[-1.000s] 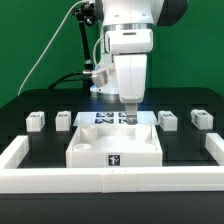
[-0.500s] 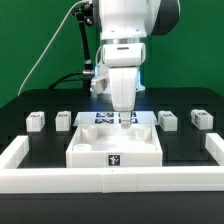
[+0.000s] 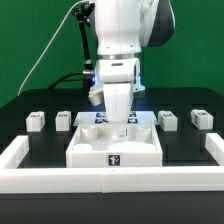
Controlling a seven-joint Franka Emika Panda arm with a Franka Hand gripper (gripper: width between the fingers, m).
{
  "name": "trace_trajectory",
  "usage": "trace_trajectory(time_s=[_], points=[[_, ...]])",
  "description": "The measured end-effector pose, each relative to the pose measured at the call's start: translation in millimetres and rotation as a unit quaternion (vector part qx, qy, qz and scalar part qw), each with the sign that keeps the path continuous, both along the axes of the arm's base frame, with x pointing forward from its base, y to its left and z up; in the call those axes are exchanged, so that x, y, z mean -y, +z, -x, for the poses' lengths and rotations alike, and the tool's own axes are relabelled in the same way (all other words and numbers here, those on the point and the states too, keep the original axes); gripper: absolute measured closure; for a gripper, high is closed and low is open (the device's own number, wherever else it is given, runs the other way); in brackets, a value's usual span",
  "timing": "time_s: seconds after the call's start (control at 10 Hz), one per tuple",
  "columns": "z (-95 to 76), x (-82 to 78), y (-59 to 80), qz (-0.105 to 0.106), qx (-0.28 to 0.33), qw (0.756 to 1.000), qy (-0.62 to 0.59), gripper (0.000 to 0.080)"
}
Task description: Assemble square table
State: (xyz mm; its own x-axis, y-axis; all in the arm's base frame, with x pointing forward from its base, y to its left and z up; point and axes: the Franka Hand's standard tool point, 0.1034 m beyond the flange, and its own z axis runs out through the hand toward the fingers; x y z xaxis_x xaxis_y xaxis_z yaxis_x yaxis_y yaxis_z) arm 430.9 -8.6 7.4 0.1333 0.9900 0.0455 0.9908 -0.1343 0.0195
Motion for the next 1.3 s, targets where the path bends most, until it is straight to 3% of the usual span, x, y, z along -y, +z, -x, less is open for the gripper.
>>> trace_trajectory(time_s=[0.1, 0.3, 0.4, 0.5, 0.6, 1.3], points=[[-1.3, -0.6, 1.2, 0.0, 0.002, 1.0, -0.001, 0.015], [-0.2, 0.2, -0.1, 0.0, 0.0, 1.0, -0.002, 0.0407], [-0.1, 0.3, -0.2, 0.0, 0.0, 1.0, -0.002, 0.0407], [0.0, 0.4, -0.4, 0.0, 0.0, 1.0, -0.002, 0.0608], [0.2, 0.2, -0.6, 0.0, -0.001, 1.0, -0.002, 0.0732], [-2.0, -4.0, -0.6, 0.002, -0.013, 1.0, 0.012, 0.074]])
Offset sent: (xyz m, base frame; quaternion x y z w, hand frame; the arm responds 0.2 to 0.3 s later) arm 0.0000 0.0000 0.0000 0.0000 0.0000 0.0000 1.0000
